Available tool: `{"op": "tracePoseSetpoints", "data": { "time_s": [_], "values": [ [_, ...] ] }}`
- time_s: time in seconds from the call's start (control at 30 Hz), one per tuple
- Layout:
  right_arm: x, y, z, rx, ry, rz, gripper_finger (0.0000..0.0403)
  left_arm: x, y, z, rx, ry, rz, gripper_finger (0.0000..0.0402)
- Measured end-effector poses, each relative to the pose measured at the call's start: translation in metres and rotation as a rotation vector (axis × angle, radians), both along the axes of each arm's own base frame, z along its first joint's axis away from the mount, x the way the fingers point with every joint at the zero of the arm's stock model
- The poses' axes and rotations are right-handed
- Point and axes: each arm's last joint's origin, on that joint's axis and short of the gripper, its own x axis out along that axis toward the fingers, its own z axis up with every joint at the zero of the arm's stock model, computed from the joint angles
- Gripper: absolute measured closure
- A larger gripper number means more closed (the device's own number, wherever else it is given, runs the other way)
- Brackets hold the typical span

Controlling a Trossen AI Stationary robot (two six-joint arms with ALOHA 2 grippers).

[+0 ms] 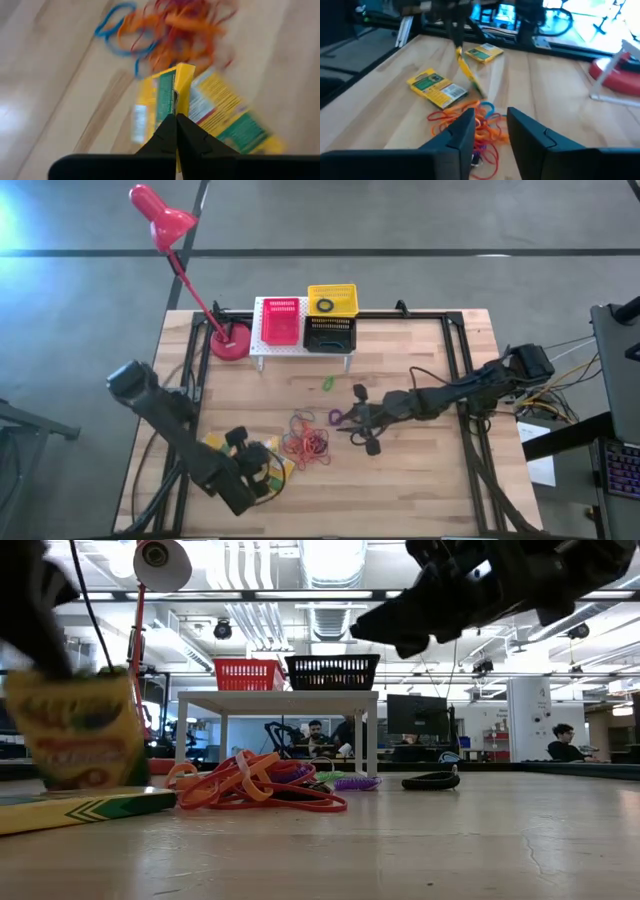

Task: Pick & Place Office Desk Supplies
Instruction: Put the yellow crayon box into the red bin on the shelf

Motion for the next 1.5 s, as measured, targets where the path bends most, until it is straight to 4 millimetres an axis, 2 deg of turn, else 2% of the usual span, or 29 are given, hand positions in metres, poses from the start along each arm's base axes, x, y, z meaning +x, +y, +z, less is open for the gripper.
{"op": "tracePoseSetpoints", "data": {
  "time_s": [0.13, 0.3, 0.47, 0.67, 0.8, 0.93, 1.13, 1.37, 1.5],
  "values": [
    [0.02, 0.005, -0.006, -0.065, 0.008, 0.058, 0.0258, 0.004, 0.014, 0.025, -0.071, -0.103, -0.041, 0.04],
    [0.059, 0.013, -0.01, -0.12, -0.009, 0.081, 0.0231, 0.011, 0.03, 0.044, -0.09, -0.212, -0.099, 0.0401],
    [0.091, 0.021, -0.006, -0.123, -0.007, 0.166, 0.0223, 0.021, 0.041, 0.048, -0.073, -0.26, -0.13, 0.0401],
    [0.112, 0.026, -0.004, -0.111, 0.121, 0.235, 0.0229, 0.024, 0.045, 0.046, -0.066, -0.257, -0.129, 0.0401],
    [0.119, 0.027, -0.005, -0.092, 0.137, 0.223, 0.0245, 0.024, 0.045, 0.046, -0.066, -0.257, -0.131, 0.0401],
    [0.121, 0.028, -0.009, -0.063, 0.151, 0.211, 0.0288, 0.024, 0.045, 0.048, -0.078, -0.268, -0.132, 0.0393],
    [0.116, 0.027, -0.014, -0.02, 0.16, 0.194, 0.0374, 0.019, 0.048, 0.062, -0.115, -0.324, -0.132, 0.0337],
    [0.115, 0.026, -0.016, 0.03, 0.115, 0.155, 0.0368, 0.001, 0.059, 0.091, -0.178, -0.428, -0.133, 0.0252],
    [0.11, 0.022, -0.015, 0.081, 0.048, 0.098, 0.0369, -0.003, 0.056, 0.086, -0.133, -0.412, -0.189, 0.0235]
  ]
}}
